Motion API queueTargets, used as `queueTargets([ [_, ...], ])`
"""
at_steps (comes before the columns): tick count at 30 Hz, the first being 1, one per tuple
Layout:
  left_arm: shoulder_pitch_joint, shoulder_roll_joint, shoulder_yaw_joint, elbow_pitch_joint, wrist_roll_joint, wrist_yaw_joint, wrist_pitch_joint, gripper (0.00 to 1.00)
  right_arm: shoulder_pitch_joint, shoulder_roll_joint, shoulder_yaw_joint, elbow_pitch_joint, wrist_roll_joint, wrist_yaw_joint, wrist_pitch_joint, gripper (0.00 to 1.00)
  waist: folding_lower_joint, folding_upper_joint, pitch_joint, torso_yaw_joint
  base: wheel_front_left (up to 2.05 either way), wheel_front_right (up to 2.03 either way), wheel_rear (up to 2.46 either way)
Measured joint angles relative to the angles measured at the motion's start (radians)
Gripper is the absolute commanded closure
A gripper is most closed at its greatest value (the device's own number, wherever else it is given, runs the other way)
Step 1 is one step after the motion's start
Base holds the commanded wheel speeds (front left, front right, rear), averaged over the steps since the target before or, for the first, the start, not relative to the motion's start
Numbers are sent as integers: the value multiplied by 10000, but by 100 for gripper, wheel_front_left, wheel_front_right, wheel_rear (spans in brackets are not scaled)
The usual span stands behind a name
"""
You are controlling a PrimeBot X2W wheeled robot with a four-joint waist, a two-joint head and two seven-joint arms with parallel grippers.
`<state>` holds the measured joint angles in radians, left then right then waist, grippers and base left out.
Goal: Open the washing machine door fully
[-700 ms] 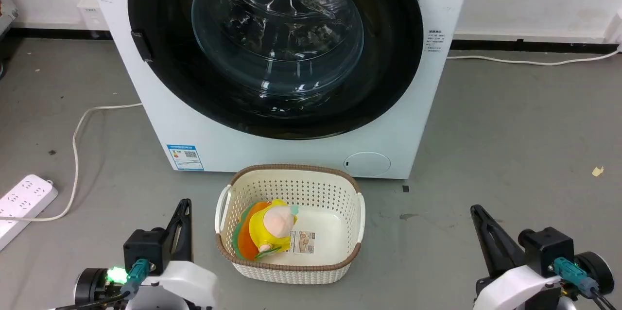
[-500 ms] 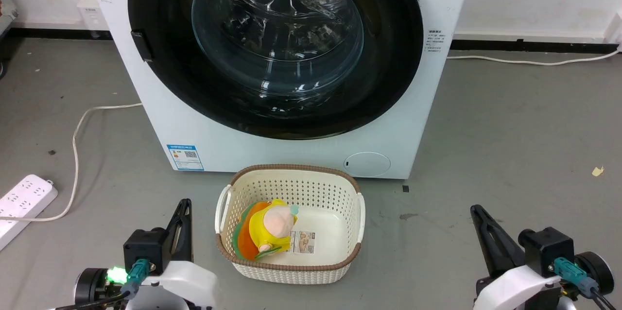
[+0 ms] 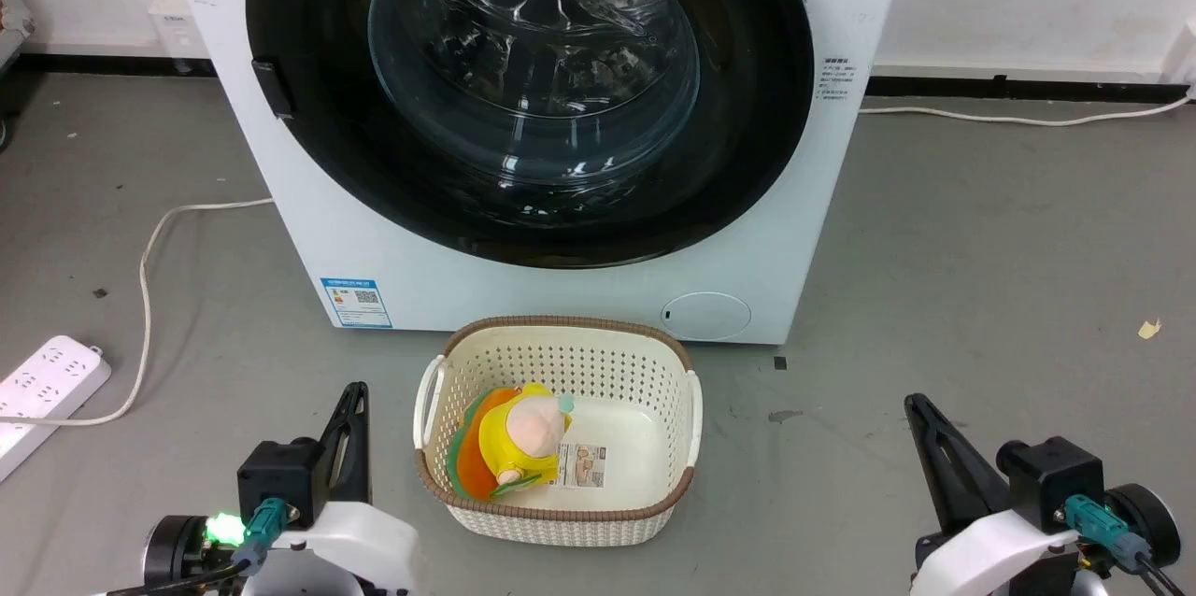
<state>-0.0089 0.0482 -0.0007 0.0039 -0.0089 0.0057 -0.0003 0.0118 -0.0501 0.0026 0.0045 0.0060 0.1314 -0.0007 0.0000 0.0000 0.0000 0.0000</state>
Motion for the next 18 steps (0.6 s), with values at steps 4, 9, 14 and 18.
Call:
queueTargets([
  [4, 0, 0, 0, 0, 0, 0, 0, 100, 0, 0, 0, 0, 0, 0, 0, 100, 0, 0, 0, 0, 0, 0, 0],
  [9, 0, 0, 0, 0, 0, 0, 0, 100, 0, 0, -4, 0, 0, 0, 0, 100, 0, 0, 0, 0, 0, 0, 0],
  [14, 0, 0, 0, 0, 0, 0, 0, 100, 0, 0, 0, 0, 0, 0, 0, 100, 0, 0, 0, 0, 0, 0, 0],
  [18, 0, 0, 0, 0, 0, 0, 0, 100, 0, 0, 0, 0, 0, 0, 0, 100, 0, 0, 0, 0, 0, 0, 0],
])
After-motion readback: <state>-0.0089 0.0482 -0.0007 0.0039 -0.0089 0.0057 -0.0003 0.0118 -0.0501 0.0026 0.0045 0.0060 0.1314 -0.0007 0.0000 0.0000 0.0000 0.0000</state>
